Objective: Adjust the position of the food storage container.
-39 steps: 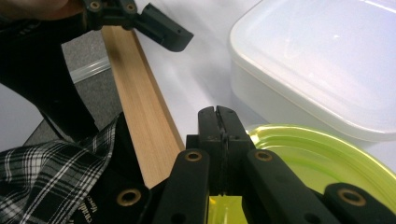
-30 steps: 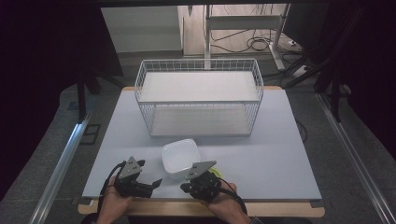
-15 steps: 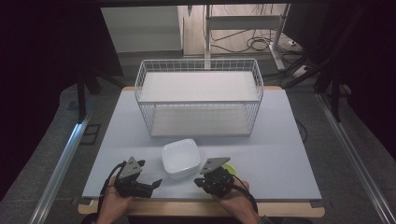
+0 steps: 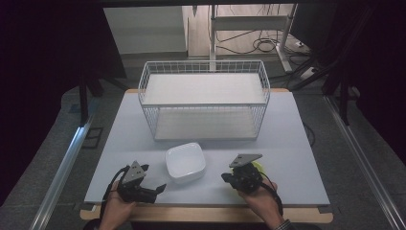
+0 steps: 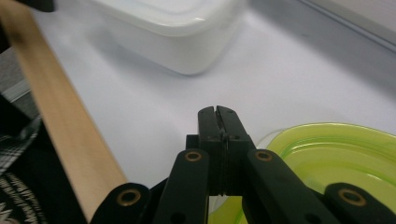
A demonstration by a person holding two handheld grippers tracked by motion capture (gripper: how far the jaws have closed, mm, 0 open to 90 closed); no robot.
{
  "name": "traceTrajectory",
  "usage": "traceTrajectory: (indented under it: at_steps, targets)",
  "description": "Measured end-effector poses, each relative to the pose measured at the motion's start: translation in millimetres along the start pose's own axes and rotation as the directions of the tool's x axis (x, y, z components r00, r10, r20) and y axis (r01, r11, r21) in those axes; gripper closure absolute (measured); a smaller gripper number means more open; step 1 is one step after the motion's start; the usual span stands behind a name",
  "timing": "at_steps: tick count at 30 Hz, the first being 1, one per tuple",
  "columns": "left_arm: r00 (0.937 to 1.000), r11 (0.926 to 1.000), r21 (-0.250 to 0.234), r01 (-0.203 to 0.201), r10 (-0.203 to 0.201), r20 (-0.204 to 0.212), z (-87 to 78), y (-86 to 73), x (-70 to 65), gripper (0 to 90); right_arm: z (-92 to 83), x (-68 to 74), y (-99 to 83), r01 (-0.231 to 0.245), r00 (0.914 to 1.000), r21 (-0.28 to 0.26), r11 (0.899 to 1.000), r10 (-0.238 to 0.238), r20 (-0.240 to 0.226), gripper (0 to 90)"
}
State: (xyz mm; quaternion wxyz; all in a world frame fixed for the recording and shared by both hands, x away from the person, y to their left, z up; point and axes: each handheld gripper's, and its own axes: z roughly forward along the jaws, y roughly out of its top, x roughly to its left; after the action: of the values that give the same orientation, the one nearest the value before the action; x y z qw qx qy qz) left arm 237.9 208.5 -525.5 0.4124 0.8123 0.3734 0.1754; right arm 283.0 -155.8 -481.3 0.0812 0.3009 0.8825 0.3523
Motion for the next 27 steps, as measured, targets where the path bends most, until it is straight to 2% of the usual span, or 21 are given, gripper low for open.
traceTrajectory:
  at_steps: [5, 14, 18, 24, 25, 26, 27]
  targets:
    - [1.0000, 1.0000, 0.002, 0.000, 0.000, 0.000, 0.1, 0.0, -0.1, 4.4, -10.2, -19.3, -7.2, -0.053, 0.9978, -0.011, 0.999, 0.053, 0.039, 89.4]
    - [1.0000, 1.0000, 0.005, -0.001, 0.001, 0.000, 0.5, 0.0, -0.3, 4.4, -25.8, -43.5, -16.9, -0.103, 0.9898, -0.027, 0.994, 0.105, 0.097, 89.2]
    - [1.0000, 1.0000, 0.008, -0.002, 0.002, -0.001, 0.7, 0.0, -0.3, 4.4, -36.4, -58.3, -25.2, -0.135, 0.9824, -0.040, 0.990, 0.139, 0.124, 88.8]
    - [1.0000, 0.9999, 0.011, -0.002, 0.002, -0.002, 1.0, -0.1, -0.3, 4.4, -46.9, -70.3, -33.3, -0.159, 0.9749, -0.054, 0.986, 0.165, 0.150, 88.5]
    - [1.0000, 0.9999, 0.012, -0.002, 0.002, -0.002, 1.2, -0.1, -0.3, 4.4, -51.1, -74.2, -36.3, -0.169, 0.9708, -0.056, 0.984, 0.176, 0.163, 88.4]
    - [1.0000, 0.9999, 0.013, -0.001, 0.001, -0.003, 1.3, -0.2, -0.3, 4.4, -51.1, -74.2, -36.3, -0.169, 0.9708, -0.056, 0.984, 0.176, 0.163, 88.4]
    - [1.0000, 0.9999, 0.015, -0.001, 0.001, -0.004, 1.5, -0.2, -0.3, 4.4, -55.1, -78.2, -39.6, -0.185, 0.9655, -0.063, 0.981, 0.194, 0.174, 88.4]
